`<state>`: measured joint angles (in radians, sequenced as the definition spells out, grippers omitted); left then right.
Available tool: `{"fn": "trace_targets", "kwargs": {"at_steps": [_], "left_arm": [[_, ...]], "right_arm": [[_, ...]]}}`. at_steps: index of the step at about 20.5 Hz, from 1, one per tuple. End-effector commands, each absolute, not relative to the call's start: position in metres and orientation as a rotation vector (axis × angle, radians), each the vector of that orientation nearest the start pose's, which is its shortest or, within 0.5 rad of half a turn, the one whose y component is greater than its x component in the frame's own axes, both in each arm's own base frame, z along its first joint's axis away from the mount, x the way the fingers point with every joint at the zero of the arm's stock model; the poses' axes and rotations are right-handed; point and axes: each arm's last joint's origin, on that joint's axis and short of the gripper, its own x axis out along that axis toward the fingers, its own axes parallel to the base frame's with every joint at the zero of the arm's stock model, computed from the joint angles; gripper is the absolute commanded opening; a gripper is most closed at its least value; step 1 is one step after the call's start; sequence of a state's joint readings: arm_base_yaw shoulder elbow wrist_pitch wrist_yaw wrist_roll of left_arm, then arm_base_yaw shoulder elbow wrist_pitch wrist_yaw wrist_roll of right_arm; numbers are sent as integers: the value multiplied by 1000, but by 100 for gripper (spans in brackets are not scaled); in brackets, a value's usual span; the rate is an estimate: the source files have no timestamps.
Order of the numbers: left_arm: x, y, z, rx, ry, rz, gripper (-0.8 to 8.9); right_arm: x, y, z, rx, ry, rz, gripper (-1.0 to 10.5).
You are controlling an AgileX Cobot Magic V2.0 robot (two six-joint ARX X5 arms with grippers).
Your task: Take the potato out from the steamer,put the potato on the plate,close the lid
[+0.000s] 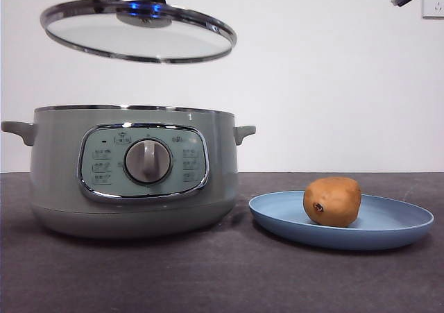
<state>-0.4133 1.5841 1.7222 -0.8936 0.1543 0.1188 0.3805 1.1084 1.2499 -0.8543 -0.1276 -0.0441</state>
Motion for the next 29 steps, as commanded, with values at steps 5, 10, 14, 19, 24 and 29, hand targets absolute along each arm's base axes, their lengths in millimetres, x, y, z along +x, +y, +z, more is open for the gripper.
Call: {"fn": "trace_targets", "kwargs": {"at_steps": [5, 10, 14, 19, 24, 29], "left_arm": [[306, -140, 348, 176, 759, -581, -8], [304, -139, 317, 180, 837, -574, -8], [303, -137, 302, 202, 878, -537, -8], [302, -138, 300, 204, 886, -524, 1], [305, -139, 307, 176, 831, -512, 325], [305, -138, 341, 169, 788, -514, 325]], "right_arm": [[193, 81, 368, -126, 722, 495, 442], [193, 81, 368, -126, 722, 495, 442], [193, 81, 368, -126, 722, 495, 442], [193, 81, 368, -126, 722, 496, 442], [193, 81, 368, -125, 724, 497, 442], [193, 82, 368, -124, 726, 501, 442]]}}
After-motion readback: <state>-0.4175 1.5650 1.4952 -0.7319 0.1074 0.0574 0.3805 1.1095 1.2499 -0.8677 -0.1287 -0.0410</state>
